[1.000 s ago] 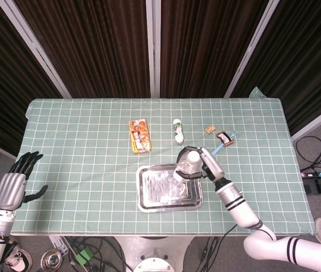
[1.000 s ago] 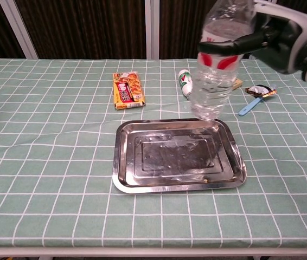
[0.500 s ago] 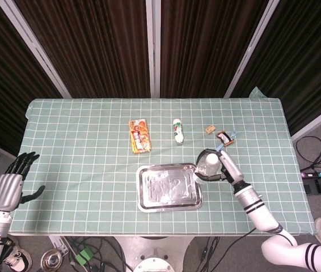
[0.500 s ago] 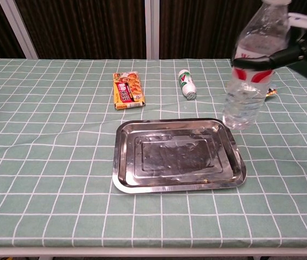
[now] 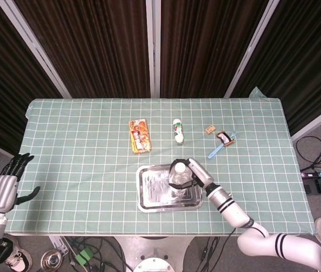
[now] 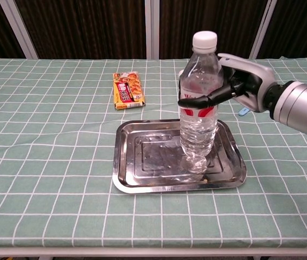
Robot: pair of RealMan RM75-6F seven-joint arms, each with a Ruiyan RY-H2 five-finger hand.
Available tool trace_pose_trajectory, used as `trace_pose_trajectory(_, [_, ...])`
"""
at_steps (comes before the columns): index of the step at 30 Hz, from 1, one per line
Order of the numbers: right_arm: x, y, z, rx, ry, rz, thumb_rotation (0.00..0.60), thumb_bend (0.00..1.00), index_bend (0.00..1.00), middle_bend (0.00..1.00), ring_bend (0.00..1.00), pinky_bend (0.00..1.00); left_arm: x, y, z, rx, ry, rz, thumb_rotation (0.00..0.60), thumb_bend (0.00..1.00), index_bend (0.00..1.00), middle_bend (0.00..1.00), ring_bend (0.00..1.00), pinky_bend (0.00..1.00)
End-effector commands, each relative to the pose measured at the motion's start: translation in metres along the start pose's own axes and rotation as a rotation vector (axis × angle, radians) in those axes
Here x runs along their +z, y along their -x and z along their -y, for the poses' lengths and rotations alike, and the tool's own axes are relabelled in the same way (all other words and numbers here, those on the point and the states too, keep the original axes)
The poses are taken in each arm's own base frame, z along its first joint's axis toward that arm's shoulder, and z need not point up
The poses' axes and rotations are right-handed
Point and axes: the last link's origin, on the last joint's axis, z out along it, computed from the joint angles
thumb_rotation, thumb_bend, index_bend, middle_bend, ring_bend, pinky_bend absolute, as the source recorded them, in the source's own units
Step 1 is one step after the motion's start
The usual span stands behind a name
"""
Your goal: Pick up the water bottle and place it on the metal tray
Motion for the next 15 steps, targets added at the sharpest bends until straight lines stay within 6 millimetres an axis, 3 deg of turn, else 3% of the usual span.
trace_pose_trajectory(1, [0.004,0.006,-0.01,-0.006,0.021,0.027,0.6,0.09,0.66,0.53,0.39,0.4,0.0,0.0,0.002,-0.002,-0.005,0.0,0.6,0.28,0.17,0.18,0.09,0.19])
trace_pose_trajectory(8, [-0.001,0.002,-0.017,-0.004,0.014,0.037,0.6,0.0,0.58,0.48,0.32,0.36,0.002,0.001,0.003,-0.005,0.0,-0.004,0.6,0.28,0.17,0.18,0.09,0.19])
trace_pose_trajectory(11, [-0.004,0.0,-0.016,-0.011,0.007,0.053,0.6,0.0,0.48,0.42,0.24,0.31,0.003,0.003,0.002,-0.008,0.005,-0.004,0.6,0.28,0.17,0.18,0.09,0.19])
trace_pose_trajectory(15, [-0.01,-0.001,-0.016,-0.021,0.019,0.104,0.6,0.0,0.15,0.28,0.08,0.16,0.004,0.003,0.001,-0.01,0.009,-0.006,0.6,0.28,0.17,0.18,0.09,0.19])
